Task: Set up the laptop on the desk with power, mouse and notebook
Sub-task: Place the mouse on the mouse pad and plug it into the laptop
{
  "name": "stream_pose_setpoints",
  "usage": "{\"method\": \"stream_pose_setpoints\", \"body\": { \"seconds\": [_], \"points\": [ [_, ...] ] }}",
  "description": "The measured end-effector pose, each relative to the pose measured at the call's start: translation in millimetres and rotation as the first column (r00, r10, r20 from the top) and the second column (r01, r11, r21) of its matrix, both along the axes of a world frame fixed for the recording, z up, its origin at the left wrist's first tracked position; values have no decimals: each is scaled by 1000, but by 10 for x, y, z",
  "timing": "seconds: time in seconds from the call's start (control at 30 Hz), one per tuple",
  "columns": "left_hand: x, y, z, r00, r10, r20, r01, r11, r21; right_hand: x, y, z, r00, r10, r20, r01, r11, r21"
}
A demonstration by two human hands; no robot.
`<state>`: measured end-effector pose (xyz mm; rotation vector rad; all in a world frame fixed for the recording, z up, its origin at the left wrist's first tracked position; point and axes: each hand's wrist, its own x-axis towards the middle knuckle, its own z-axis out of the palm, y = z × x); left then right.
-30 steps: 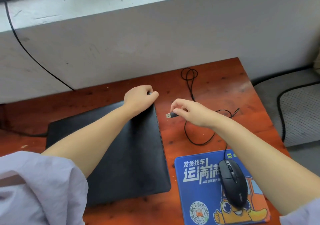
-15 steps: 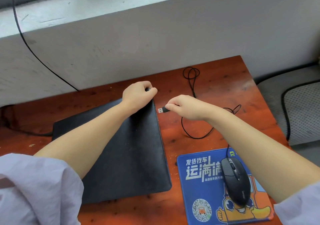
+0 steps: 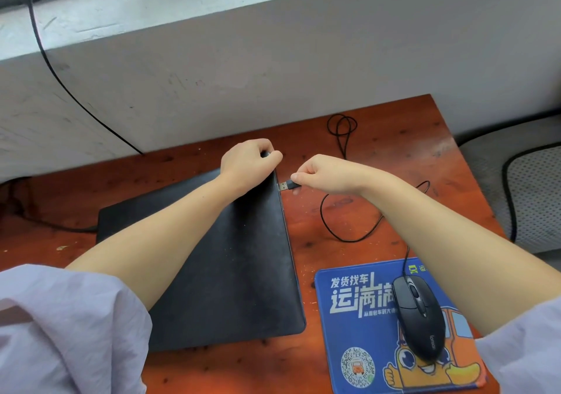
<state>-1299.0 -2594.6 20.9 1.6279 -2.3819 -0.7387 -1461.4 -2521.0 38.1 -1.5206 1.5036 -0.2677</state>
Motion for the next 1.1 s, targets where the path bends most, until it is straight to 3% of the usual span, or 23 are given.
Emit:
{"method": "stream_pose_setpoints", "body": {
  "seconds": [0.33,0.73,1.1],
  "points": [
    [7,-1,9,1000,1,-11,-1,1000,-10,-19,14,15,998,-44,51,44,999,4],
    [-6,33,1,1000,1,-20,-1,1000,-5,50,7,41,1000,-6,10,6,1000,-8],
    [-7,8,-47,1000,5,-21,-5,1000,-16,91,254,-176,996,-80,45,90,943,-319]
  ]
}}
